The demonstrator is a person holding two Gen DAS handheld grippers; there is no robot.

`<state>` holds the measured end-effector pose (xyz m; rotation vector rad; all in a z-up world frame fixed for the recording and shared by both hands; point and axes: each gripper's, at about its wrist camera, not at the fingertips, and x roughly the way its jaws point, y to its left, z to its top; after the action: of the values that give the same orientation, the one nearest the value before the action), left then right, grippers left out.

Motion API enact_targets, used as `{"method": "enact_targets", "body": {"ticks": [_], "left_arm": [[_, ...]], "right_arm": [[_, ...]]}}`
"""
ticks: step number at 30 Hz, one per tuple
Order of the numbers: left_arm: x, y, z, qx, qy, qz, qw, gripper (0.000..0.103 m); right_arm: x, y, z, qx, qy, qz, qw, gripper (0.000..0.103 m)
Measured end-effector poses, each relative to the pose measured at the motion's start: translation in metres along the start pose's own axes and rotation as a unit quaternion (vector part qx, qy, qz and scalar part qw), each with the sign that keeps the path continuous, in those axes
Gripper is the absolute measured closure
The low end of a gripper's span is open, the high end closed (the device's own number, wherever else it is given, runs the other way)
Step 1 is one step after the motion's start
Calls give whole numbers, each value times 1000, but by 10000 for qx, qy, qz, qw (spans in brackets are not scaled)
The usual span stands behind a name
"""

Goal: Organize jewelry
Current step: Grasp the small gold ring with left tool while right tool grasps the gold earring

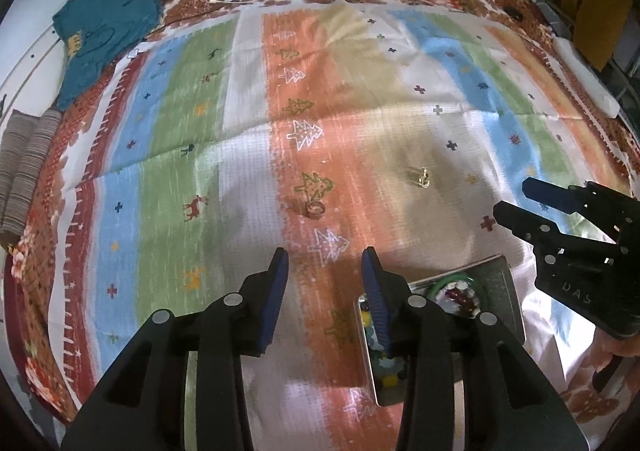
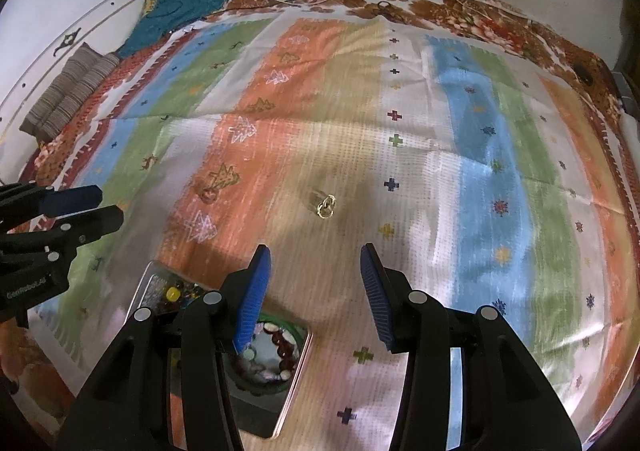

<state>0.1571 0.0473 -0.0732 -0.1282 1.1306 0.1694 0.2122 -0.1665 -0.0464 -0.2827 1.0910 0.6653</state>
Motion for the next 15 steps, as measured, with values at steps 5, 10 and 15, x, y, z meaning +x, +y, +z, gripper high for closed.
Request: {"method": "enact_targets", "body": {"ticks": [5, 10, 15], "left_arm": [[8, 3, 8, -31, 69, -34, 10000, 63], [20, 2, 15, 29, 162, 39, 9999, 63], [24, 4, 22, -44, 147, -14, 9999, 63]], "right_arm": [[10, -3, 4, -9, 85, 26, 10000, 56], [17, -7, 10, 16, 115, 37, 9999, 56], [26, -7, 18, 15, 152, 30, 9999, 56]]}}
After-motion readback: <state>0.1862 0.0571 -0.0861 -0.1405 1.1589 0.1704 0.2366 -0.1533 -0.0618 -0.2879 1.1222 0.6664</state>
